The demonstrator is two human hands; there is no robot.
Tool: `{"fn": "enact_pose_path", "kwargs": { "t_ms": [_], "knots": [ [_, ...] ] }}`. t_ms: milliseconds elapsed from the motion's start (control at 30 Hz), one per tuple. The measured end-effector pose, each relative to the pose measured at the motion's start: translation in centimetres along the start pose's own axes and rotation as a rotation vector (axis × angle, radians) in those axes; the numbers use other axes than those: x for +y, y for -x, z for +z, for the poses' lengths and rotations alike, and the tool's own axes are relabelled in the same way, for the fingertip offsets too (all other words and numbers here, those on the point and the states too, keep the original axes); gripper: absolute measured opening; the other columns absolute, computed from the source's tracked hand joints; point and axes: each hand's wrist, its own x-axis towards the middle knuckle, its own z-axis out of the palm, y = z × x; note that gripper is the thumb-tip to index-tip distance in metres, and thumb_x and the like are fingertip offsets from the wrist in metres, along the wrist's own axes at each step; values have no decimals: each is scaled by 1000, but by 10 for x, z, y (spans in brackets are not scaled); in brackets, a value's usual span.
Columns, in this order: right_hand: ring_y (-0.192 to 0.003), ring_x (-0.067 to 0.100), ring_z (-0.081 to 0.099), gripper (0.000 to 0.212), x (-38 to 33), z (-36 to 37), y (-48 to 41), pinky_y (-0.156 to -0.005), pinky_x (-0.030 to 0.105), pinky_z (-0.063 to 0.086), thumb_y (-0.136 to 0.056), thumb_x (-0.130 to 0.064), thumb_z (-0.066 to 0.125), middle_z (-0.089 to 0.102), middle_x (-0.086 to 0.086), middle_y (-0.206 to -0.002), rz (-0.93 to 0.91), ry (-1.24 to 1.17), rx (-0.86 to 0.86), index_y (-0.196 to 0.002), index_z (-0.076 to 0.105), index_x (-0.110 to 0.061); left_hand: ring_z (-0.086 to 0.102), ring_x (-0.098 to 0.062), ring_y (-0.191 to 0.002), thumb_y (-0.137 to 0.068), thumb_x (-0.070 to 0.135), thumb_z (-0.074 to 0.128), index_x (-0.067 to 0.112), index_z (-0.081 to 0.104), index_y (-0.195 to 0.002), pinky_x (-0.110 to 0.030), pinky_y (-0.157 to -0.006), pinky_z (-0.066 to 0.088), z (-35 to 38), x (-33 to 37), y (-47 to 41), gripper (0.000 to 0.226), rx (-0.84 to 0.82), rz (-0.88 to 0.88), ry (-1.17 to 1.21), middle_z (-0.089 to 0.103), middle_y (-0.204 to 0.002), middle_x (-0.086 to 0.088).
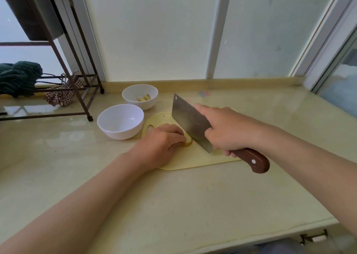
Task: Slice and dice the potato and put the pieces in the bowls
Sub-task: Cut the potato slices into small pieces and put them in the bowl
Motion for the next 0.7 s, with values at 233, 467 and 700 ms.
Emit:
{"fn": "enact_pose_path", "kwargs": {
  "t_ms": [233,467,700],
  "knots": [
    [-52,24,69,86,-4,3,10,-46,36,60,-96,-8,40,57,1,-101,-30,29,9,-159,8,-56,63,-27,-86,-86,14,60,11,75,-99,-38,-69,54,1,0,-2,20,15,30,23,67,-97,-4],
    [-52,25,67,84,-8,5,19,-47,37,60,-98,-7,38,53,-3,-90,-36,89,-9,-160,3,-52,60,-25,-87,-87,16,59,10,74,-97,-34,-71,50,-1,0,-4,19,7,21,24,66,-97,-4],
    [-55,27,68,83,-8,2,20,-52,44,63,-100,-7,37,56,4,-88,-27,167,-6,-160,1,-52,60,-25,-90,-87,11,65,13,72,-101,-38,-73,52,0,-1,-4,16,3,16,10,64,-101,-4]
  ]
}}
